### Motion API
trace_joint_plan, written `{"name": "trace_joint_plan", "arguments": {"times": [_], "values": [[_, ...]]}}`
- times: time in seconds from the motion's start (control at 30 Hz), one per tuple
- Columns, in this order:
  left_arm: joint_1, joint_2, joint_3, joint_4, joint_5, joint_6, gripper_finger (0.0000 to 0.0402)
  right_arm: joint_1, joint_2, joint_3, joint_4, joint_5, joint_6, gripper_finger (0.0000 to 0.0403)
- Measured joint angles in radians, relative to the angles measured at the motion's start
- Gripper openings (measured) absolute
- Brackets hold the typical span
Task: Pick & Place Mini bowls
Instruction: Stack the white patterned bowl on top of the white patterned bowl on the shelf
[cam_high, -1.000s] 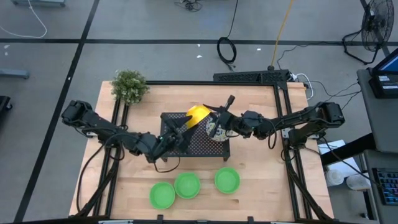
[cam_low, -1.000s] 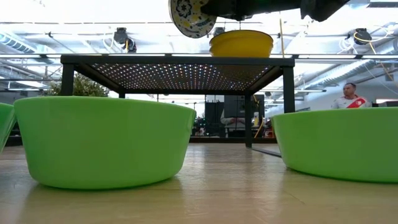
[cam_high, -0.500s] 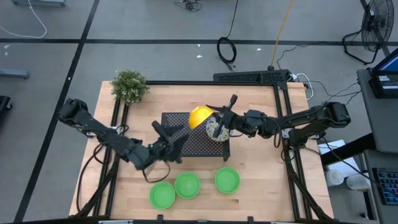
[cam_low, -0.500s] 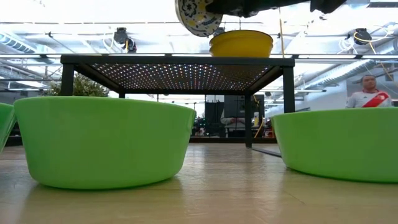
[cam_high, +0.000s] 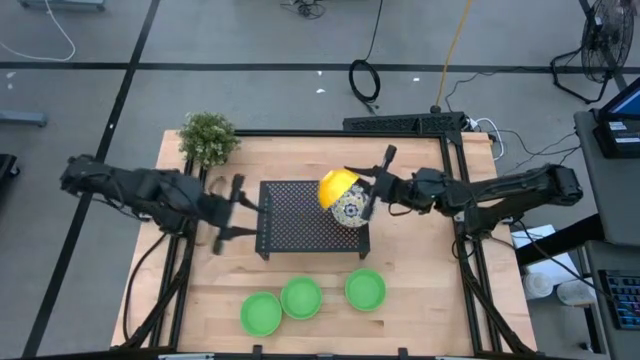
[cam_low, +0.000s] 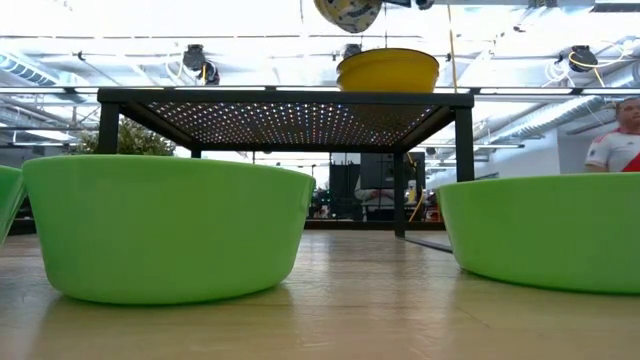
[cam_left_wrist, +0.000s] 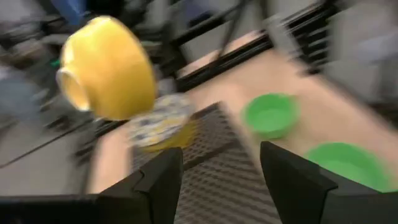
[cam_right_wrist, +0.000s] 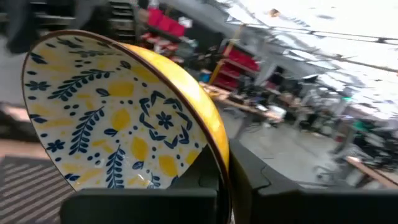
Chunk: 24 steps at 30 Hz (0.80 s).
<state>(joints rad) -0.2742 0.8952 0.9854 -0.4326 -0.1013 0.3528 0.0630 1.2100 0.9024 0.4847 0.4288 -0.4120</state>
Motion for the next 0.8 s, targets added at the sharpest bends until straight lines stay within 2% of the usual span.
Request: {"name": "trace_joint_plan", "arguments": {"times": [0.07,0.13,0.3,0.5,0.67,0.73,0.8], "values": [[0.065,-0.096,-0.064,0.018,0.153,0.019,0.0218,-0.007,-0.030,-0.004,-0.053,-0.038,0.012,0.0002],[0.128,-0.202,-0.138,0.050,0.234,0.023,0.0218,-0.012,-0.067,-0.026,-0.064,-0.045,0.016,0.0002],[0.266,-0.452,-0.371,0.251,0.254,-0.091,0.0218,-0.013,-0.196,-0.066,-0.080,-0.044,0.008,0.0002],[0.379,-0.691,-0.600,0.368,0.283,-0.234,0.0218,-0.014,-0.308,-0.066,-0.185,-0.179,0.074,0.0002],[0.413,-0.771,-0.731,0.448,0.387,-0.368,0.0218,-0.014,-0.342,-0.121,-0.196,-0.279,0.088,0.0002],[0.418,-0.775,-0.758,0.444,0.379,-0.458,0.0218,-0.018,-0.356,-0.150,-0.175,-0.270,0.096,0.0002],[0.424,-0.770,-0.773,0.441,0.310,-0.540,0.0218,-0.024,-0.372,-0.184,-0.151,-0.239,0.105,0.0002]]}}
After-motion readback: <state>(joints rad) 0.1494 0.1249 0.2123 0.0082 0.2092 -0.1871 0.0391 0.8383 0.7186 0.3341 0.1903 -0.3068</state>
